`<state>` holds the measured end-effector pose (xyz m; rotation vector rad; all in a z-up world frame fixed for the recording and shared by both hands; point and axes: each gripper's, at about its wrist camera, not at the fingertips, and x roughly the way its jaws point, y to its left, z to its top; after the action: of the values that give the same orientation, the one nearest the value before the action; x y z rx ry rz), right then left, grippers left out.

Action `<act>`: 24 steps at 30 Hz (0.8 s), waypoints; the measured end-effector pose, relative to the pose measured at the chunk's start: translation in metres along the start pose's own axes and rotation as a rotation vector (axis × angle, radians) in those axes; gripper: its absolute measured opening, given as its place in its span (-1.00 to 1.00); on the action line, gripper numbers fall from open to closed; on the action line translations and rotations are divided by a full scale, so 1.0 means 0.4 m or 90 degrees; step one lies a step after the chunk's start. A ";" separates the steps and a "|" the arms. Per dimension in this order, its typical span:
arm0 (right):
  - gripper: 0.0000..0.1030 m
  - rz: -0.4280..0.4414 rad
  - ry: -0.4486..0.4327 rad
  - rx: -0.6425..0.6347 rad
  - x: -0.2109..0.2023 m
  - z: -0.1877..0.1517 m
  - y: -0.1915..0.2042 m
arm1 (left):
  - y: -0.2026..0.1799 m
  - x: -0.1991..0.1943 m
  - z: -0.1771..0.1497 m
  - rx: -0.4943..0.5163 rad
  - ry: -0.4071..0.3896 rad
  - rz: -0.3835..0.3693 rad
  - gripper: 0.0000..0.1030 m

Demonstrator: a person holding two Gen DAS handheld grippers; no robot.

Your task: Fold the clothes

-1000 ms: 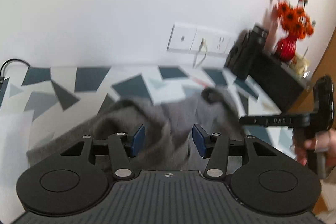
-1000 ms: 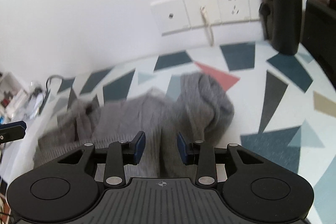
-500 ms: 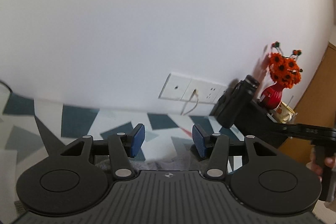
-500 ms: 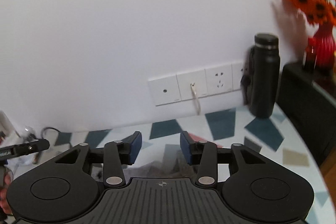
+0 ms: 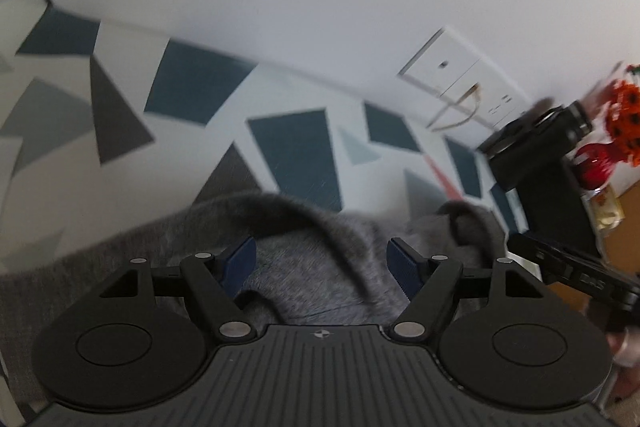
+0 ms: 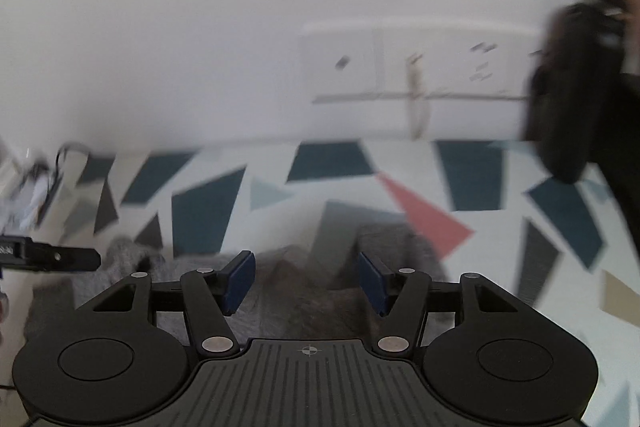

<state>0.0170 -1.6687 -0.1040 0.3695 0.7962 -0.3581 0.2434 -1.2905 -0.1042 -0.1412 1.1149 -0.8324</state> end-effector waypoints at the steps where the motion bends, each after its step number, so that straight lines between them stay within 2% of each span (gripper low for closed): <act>1: 0.08 0.004 0.016 -0.012 0.031 0.001 0.005 | 0.000 0.009 -0.002 -0.006 0.010 0.008 0.44; 3: 0.16 0.015 0.049 -0.036 0.093 -0.001 0.008 | -0.005 0.026 0.006 -0.016 0.021 0.021 0.46; 5: 0.25 0.026 0.079 -0.066 0.139 -0.009 0.014 | -0.011 0.048 0.018 -0.029 0.028 0.035 0.58; 7: 0.43 0.038 0.097 -0.104 0.162 -0.022 0.022 | -0.010 0.077 0.027 -0.047 0.038 0.044 0.62; 10: 0.42 0.053 0.110 -0.162 0.172 -0.044 0.042 | -0.010 0.115 0.022 -0.050 0.050 0.065 0.59; 11: 0.37 0.058 0.112 -0.180 0.173 -0.051 0.049 | -0.010 0.127 0.020 -0.051 0.054 0.072 0.34; 12: 0.15 0.062 0.108 -0.197 0.169 -0.057 0.055 | -0.014 0.130 0.014 -0.042 0.050 0.073 0.12; 13: -0.20 0.069 0.105 -0.208 0.165 -0.058 0.059 | -0.018 0.130 0.008 -0.033 0.045 0.070 -0.28; 14: -0.45 0.086 0.105 -0.208 0.159 -0.055 0.060 | -0.020 0.124 0.005 -0.029 0.037 0.064 -0.43; 15: -0.69 0.101 0.106 -0.197 0.154 -0.047 0.058 | -0.022 0.118 0.003 -0.026 0.029 0.059 -0.68; 17: -0.72 0.099 0.079 -0.183 0.135 -0.025 0.056 | -0.026 0.088 0.016 -0.021 -0.002 0.049 -0.74; 19: -0.74 0.082 0.015 -0.183 0.092 0.005 0.053 | -0.028 0.045 0.035 -0.018 -0.044 0.041 -0.76; 22: -0.74 0.063 -0.100 -0.140 0.004 0.060 0.036 | -0.027 -0.033 0.067 -0.024 -0.119 0.024 -0.77; 24: -0.73 0.075 -0.114 -0.114 -0.038 0.072 0.023 | -0.014 -0.097 0.080 -0.040 -0.162 0.011 -0.77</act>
<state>0.0292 -1.6711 -0.0725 0.2127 0.6226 -0.2045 0.2602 -1.2783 -0.0580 -0.2812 0.9018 -0.7418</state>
